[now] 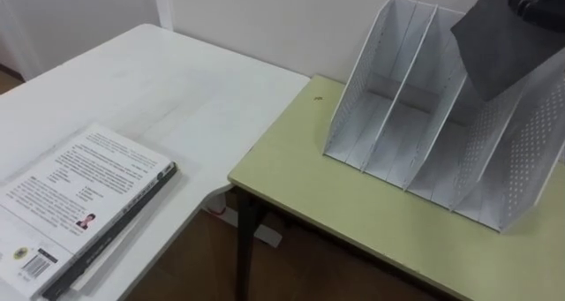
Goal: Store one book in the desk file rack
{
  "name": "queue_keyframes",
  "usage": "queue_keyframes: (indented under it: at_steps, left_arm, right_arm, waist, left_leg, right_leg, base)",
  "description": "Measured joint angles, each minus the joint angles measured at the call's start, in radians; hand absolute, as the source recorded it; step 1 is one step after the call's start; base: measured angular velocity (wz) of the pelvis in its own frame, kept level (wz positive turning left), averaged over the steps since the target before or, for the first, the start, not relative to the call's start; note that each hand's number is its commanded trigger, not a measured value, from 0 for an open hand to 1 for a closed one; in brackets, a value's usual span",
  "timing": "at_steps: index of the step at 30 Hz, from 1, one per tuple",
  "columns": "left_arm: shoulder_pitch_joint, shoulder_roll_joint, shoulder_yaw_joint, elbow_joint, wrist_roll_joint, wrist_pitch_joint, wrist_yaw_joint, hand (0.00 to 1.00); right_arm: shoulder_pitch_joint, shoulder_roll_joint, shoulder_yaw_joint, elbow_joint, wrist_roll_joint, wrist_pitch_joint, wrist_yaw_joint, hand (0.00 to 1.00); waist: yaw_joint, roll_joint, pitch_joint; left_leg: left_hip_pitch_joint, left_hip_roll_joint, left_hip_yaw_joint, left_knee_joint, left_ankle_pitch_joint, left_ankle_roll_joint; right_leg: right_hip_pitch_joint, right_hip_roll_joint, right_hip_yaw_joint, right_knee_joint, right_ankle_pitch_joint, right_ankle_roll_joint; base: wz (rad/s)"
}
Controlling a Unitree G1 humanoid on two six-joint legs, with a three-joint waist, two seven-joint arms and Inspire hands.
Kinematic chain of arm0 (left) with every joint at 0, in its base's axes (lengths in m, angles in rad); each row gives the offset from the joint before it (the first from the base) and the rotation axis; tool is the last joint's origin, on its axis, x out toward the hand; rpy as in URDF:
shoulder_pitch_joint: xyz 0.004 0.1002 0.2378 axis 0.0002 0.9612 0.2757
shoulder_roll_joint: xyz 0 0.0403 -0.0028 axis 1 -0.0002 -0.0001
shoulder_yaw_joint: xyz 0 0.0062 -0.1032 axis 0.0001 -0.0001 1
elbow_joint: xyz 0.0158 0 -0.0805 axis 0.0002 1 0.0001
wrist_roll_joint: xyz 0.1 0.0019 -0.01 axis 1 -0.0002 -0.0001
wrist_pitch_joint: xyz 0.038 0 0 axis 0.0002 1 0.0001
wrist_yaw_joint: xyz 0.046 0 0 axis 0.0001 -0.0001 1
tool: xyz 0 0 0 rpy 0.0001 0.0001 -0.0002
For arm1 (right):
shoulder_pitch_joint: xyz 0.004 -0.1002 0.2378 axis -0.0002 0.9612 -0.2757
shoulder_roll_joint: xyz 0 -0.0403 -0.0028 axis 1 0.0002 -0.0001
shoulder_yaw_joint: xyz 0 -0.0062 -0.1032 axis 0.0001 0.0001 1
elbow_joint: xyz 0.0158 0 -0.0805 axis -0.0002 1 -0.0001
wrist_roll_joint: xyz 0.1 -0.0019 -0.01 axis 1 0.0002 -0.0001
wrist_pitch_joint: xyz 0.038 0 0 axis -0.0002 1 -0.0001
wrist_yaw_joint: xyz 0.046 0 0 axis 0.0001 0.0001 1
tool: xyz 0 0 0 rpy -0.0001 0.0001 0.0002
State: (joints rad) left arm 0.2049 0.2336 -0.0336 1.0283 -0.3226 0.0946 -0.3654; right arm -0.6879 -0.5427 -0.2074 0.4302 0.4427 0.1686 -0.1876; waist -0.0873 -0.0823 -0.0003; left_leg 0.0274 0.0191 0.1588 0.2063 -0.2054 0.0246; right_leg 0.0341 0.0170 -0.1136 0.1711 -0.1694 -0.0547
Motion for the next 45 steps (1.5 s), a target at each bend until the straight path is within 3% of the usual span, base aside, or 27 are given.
queue_keyframes:
  at_steps: [13,21,32,45]
  left_arm:
    - [0.001,0.002,0.000,0.000,0.005,0.006,0.000,0.00]
    - [0.004,0.005,-0.011,-0.014,0.009,0.010,-0.002,0.00]
    - [0.005,0.010,-0.010,-0.014,0.011,0.010,-0.010,0.00]
    - [0.006,0.016,-0.011,-0.014,0.011,-0.013,-0.007,0.00]
  right_arm:
    - [0.005,-0.001,-0.002,-0.002,0.015,0.000,0.003,1.00]
    - [0.052,-0.001,0.000,-0.002,0.024,0.000,0.001,1.00]
    - [0.052,-0.001,-0.001,-0.012,0.024,0.000,-0.037,1.00]
    - [0.052,-0.008,-0.001,-0.085,-0.063,-0.006,-0.259,1.00]
  waist:
    - [-0.021,0.005,-0.0044]
    - [-0.014,0.007,-0.0047]
    - [-0.013,0.002,-0.0066]
    - [-0.009,-0.007,-0.0080]
  left_leg:
    - [0.004,0.001,0.002,-0.001,0.000,0.000]
    - [0.022,0.002,0.007,0.000,0.000,-0.001]
    - [0.025,0.001,0.009,-0.005,0.000,-0.001]
    - [0.018,-0.007,0.002,-0.007,0.000,-0.001]
  right_leg:
    - [0.007,0.000,-0.011,0.002,0.001,-0.001]
    - [0.027,0.001,-0.001,0.000,0.001,-0.001]
    - [0.019,0.002,0.008,-0.002,0.001,-0.001]
    - [0.018,0.003,0.005,-0.003,0.001,-0.001]
  base:
    - [0.01]
    - [0.00]
    - [-0.01]
    - [0.00]
